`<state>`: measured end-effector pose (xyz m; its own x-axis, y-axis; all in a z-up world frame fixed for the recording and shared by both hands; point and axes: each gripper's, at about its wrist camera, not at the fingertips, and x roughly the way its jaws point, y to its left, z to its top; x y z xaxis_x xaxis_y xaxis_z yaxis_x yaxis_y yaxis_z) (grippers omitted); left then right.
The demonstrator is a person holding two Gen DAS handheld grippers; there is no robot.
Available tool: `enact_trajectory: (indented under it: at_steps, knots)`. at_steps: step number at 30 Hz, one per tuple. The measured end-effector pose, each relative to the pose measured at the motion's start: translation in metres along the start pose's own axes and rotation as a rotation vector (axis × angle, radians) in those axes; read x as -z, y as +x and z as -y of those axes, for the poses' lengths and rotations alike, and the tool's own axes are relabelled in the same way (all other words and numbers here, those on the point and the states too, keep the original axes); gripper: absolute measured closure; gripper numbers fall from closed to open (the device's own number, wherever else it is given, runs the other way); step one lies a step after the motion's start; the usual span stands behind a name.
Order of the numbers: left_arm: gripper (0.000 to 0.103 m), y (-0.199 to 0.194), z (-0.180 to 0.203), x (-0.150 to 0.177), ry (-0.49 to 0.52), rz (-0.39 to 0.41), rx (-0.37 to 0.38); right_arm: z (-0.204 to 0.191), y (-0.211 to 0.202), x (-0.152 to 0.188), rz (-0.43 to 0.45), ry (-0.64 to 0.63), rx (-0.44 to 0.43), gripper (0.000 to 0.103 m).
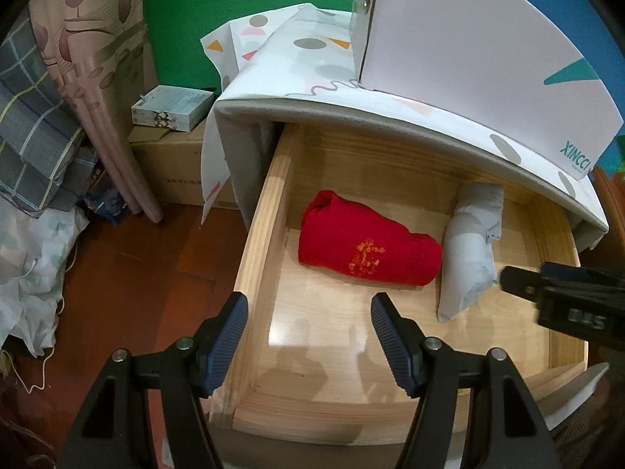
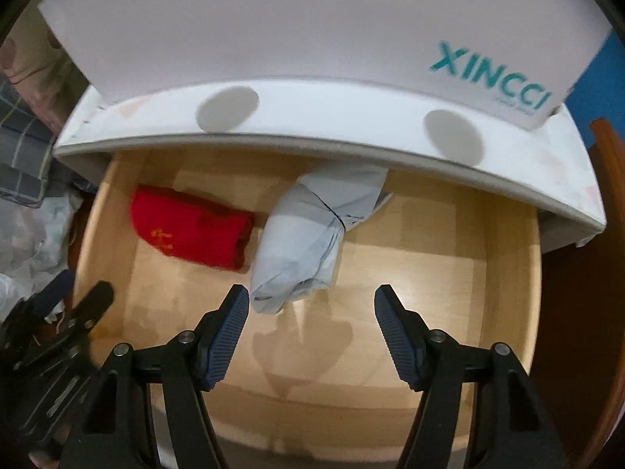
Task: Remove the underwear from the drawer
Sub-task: 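Bring the right tool down over the pale grey-blue underwear in the drawer, then close the right tool on the pale grey-blue underwear and lift it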
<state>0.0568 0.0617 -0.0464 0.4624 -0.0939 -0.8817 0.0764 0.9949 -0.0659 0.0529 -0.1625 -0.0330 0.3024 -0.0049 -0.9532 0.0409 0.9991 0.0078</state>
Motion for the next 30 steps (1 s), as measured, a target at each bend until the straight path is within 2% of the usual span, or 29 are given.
enact_trajectory:
  at_steps: [10,20,28,30]
  knots:
    - [0.036,0.0,-0.002,0.001,-0.001,-0.003,0.005,-0.012,0.035,-0.013,-0.004,-0.021,0.059,0.039]
    - [0.036,0.002,-0.004,0.001,-0.005,-0.011,0.01,-0.022,0.06,-0.014,-0.076,-0.05,0.103,0.039]
    - [0.036,0.004,-0.003,0.001,-0.004,-0.012,0.008,0.002,0.061,-0.007,-0.102,-0.029,0.182,0.038]
    - [0.036,0.004,-0.003,0.001,-0.004,-0.012,0.01,0.006,0.06,-0.006,-0.099,-0.028,0.178,0.038]
